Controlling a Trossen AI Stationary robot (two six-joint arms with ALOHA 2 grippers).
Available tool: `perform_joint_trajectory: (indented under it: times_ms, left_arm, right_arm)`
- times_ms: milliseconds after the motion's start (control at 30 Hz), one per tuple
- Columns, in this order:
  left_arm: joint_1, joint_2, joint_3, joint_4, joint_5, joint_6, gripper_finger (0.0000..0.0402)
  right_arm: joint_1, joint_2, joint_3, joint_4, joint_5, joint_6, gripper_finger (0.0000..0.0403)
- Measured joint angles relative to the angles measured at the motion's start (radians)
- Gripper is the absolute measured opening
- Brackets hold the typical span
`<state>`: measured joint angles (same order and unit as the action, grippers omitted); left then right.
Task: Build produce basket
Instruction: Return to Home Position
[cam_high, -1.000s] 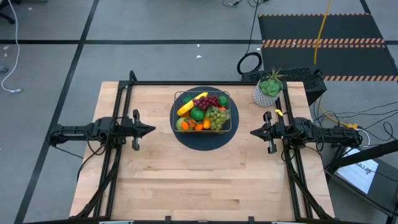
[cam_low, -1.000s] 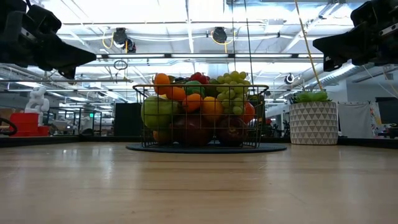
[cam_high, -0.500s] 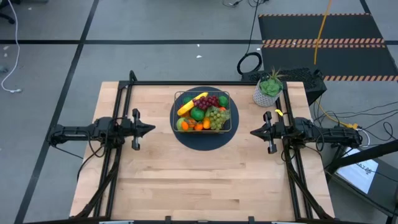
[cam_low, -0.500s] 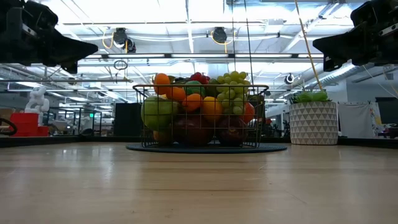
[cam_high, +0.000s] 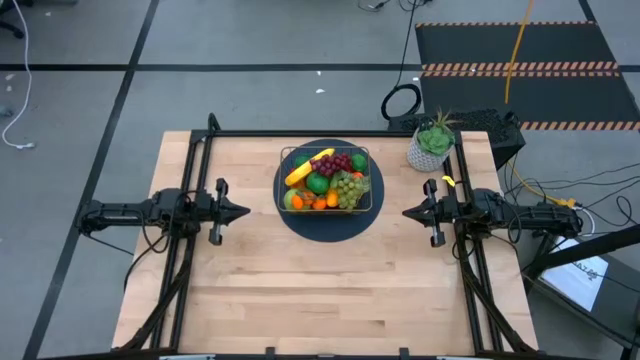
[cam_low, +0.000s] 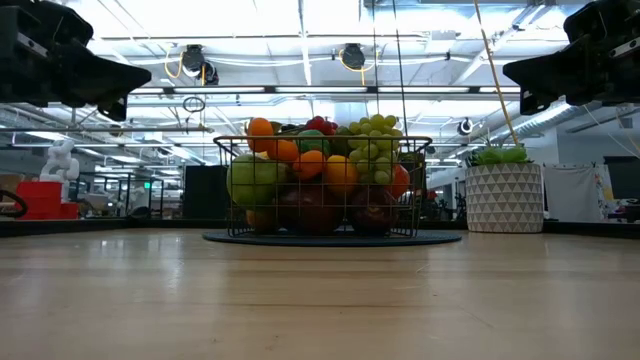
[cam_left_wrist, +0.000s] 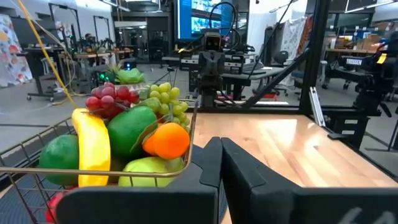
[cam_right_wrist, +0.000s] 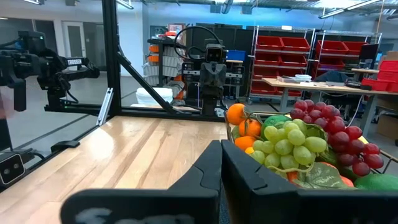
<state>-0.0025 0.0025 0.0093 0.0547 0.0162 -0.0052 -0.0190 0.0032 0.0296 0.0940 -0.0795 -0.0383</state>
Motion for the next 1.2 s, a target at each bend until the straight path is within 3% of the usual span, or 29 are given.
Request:
perform_joint_trajectory:
  times_ms: [533,833,1200]
  left_arm:
    - [0.0,0.0,0.0,0.0,0.001,0.0,0.0003]
    - [0.0,0.0,0.0,0.0,0.001,0.0,0.0031]
    - [0.0,0.0,0.001,0.001,0.001,0.0,0.0031]
  right_arm:
    - [0.0,0.0,0.0,0.0,0.0,0.0,0.0]
    - [0.0,0.0,0.0,0.0,0.0,0.0,0.0]
    - [0.0,0.0,0.0,0.0,0.0,0.0,0.0]
